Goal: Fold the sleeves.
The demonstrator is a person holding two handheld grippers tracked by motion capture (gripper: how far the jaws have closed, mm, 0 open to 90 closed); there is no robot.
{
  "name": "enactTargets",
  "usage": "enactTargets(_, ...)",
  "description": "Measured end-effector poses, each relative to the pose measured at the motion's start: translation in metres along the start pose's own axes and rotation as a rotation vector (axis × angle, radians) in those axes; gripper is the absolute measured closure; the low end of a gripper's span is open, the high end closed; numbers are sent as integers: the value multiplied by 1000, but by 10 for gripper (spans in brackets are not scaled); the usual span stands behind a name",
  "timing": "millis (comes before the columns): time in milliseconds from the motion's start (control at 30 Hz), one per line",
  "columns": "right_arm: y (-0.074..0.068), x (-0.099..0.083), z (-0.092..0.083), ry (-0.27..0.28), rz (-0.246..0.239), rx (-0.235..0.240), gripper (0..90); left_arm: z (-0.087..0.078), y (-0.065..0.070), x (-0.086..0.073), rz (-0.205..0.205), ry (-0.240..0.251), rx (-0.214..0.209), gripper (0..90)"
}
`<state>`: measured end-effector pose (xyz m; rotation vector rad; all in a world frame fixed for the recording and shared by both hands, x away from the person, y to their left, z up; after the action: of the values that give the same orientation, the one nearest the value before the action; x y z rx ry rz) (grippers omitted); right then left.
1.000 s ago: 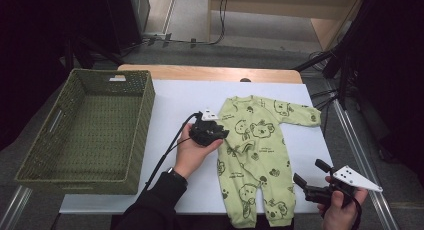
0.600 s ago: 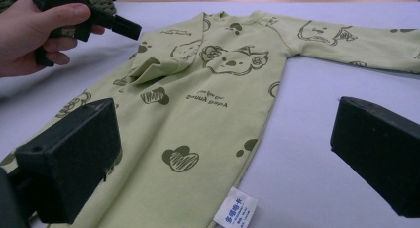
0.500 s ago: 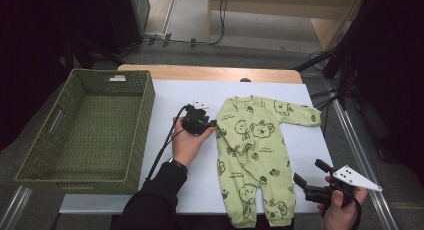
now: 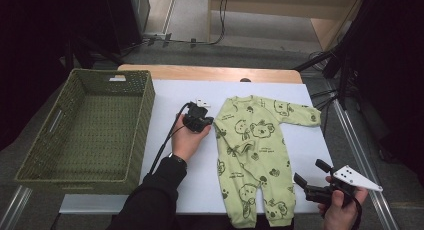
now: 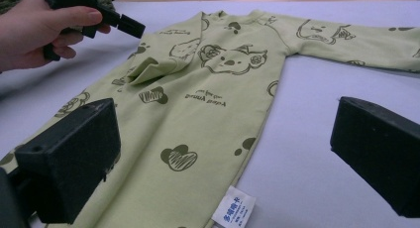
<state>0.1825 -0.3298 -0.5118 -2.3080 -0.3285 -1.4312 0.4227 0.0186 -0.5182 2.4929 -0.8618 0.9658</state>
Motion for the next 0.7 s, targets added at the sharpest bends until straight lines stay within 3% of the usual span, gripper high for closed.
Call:
enactTargets(100, 0, 0, 0, 1, 0, 0, 0, -3, -3, 2, -30, 17, -14, 892)
enactTargets(167, 0, 0, 1, 0, -3, 2, 0, -2, -1, 3, -58, 31, -56, 887)
enactTargets(267, -1, 0, 1, -5, -3, 0, 0, 2, 3, 4, -94, 40, -80, 645)
enactTargets(367, -1, 0, 1, -3, -5, -1, 0, 9, 5, 2, -112, 2, -64, 546)
enactTargets(433, 0, 0, 0, -3, -3, -2, 0, 12, 6, 1, -108, -18, -60, 563)
enactTargets(533, 0, 0, 0, -1, 2, -1, 0, 12, 9, 1, -78, -17, -77, 776)
enactTargets(567, 0, 0, 0, -1, 1, -1, 0, 12, 10, 1, -68, -19, -76, 808)
enactTargets(700, 0, 0, 0, 0, 0, -1, 0, 7, 9, 5, -32, -14, -53, 829)
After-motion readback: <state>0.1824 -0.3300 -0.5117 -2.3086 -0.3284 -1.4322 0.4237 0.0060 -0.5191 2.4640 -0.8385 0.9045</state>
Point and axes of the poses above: each handheld gripper's, and its own axes: z roughly forward along the jaws, x roughly out of its top, y roughly to its right, the point moved 3 cm from there along z, roughly forward along the jaws, and after that the axes turned 1 degree about x, right-handed, at the moved point
